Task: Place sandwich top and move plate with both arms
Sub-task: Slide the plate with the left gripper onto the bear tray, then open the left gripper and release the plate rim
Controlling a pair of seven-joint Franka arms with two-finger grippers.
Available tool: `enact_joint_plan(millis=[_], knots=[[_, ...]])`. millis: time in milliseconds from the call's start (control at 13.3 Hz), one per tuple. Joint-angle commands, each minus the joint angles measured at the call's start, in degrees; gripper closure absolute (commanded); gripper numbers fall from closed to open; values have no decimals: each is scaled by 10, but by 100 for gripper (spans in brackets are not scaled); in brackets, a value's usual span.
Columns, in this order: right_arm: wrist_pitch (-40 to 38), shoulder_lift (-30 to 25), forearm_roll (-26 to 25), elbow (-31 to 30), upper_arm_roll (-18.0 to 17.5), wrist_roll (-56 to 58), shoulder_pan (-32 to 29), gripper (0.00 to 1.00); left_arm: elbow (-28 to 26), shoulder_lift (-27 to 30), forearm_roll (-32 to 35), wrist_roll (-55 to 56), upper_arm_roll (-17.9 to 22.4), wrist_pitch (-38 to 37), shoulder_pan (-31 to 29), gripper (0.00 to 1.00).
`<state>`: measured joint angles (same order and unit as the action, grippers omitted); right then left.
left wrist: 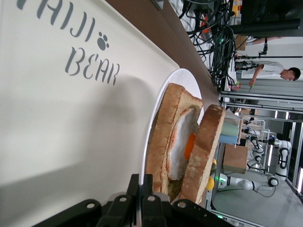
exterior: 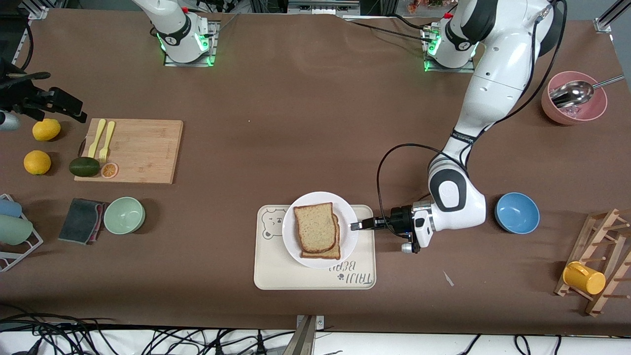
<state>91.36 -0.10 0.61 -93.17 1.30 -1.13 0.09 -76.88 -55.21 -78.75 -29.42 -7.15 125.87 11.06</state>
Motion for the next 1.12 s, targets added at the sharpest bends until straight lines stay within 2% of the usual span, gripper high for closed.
enact_joint_plan(millis=[0, 450, 1049], knots=[[1, 11, -1, 12, 3, 9, -2, 0, 71, -39, 15, 59, 1, 19, 15, 100], [-2, 10, -1, 11, 3, 9, -2, 0, 129, -83, 16, 77, 1, 42, 20, 100], [-2, 11, -1, 11, 4, 9, -2, 0, 135, -98, 11, 46, 0, 68, 26, 99]])
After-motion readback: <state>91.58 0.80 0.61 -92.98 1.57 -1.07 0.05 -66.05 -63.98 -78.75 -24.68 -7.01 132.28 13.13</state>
